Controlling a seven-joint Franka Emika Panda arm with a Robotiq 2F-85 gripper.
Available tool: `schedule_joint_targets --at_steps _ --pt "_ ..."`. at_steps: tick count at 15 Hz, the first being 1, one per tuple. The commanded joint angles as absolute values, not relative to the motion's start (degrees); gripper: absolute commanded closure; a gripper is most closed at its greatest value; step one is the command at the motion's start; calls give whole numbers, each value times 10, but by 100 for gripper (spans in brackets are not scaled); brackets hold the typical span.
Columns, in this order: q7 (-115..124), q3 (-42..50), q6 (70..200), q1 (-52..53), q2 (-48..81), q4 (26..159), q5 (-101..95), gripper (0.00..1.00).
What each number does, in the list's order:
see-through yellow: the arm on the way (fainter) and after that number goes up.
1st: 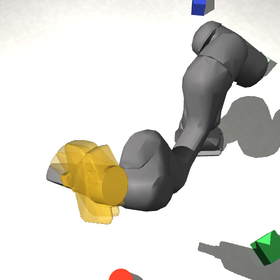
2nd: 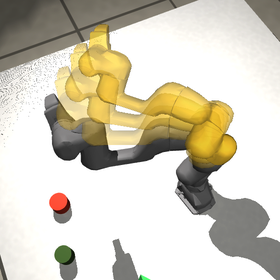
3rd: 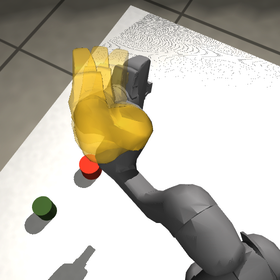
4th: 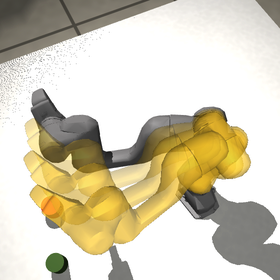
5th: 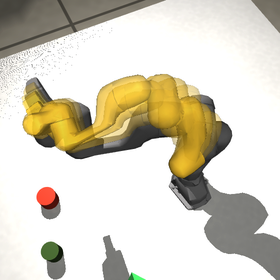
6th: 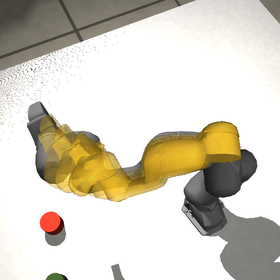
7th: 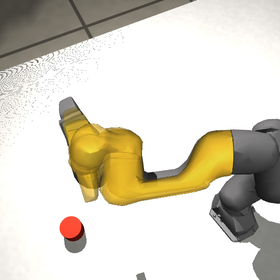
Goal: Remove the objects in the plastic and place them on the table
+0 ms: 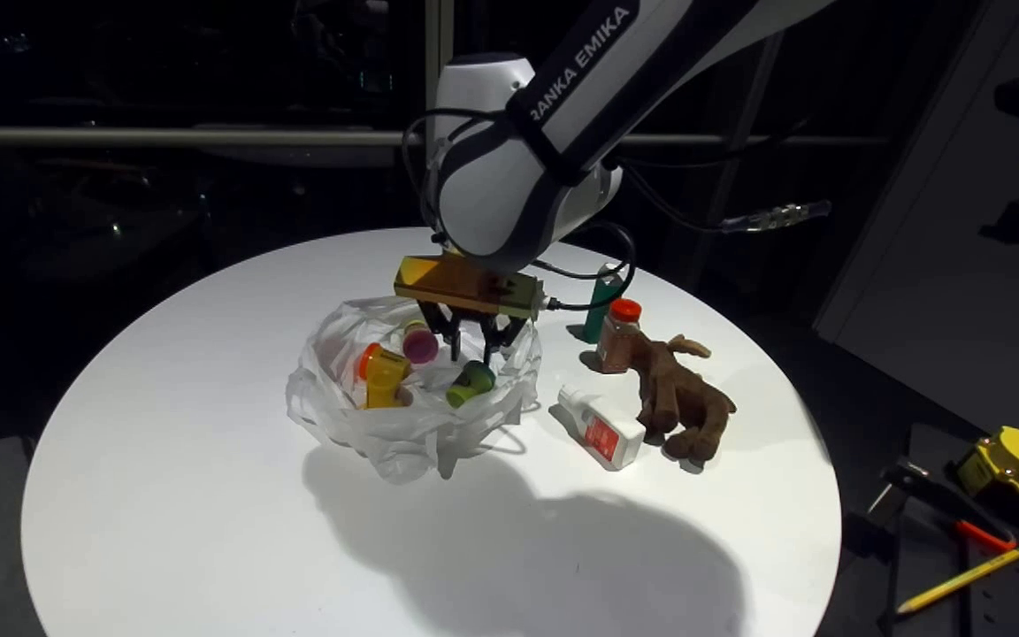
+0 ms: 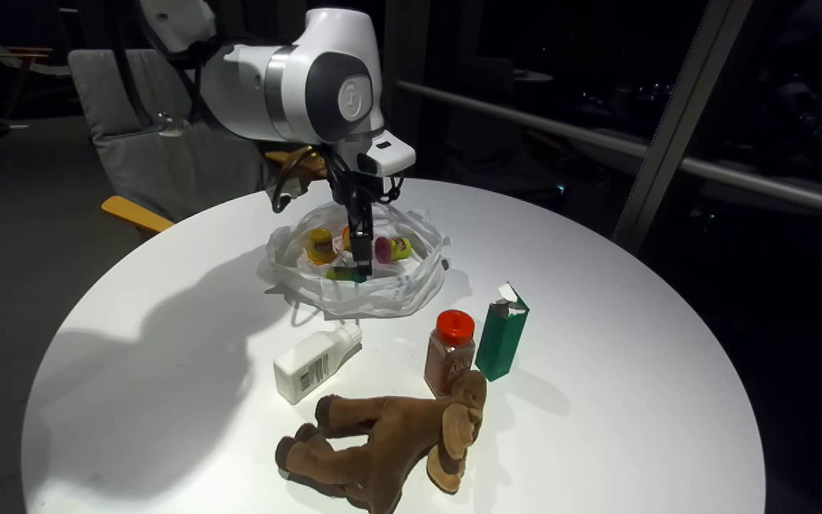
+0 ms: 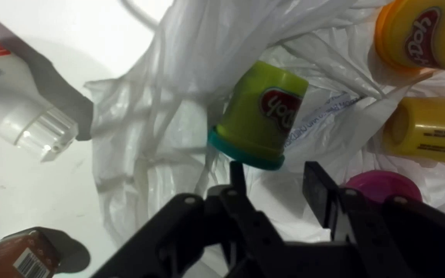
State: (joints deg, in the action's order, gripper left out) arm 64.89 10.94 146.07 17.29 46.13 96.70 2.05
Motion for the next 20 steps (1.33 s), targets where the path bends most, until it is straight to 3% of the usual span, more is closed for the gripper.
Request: schedule_joint_targets --at_steps 1,4,5,20 --pt "676 117 1429 186 432 968 -10 23" --pt "675 104 1417 177 422 968 -9 2" --pt "671 98 1412 173 420 968 -6 0" --pt "659 39 1423 118 453 959 65 0"
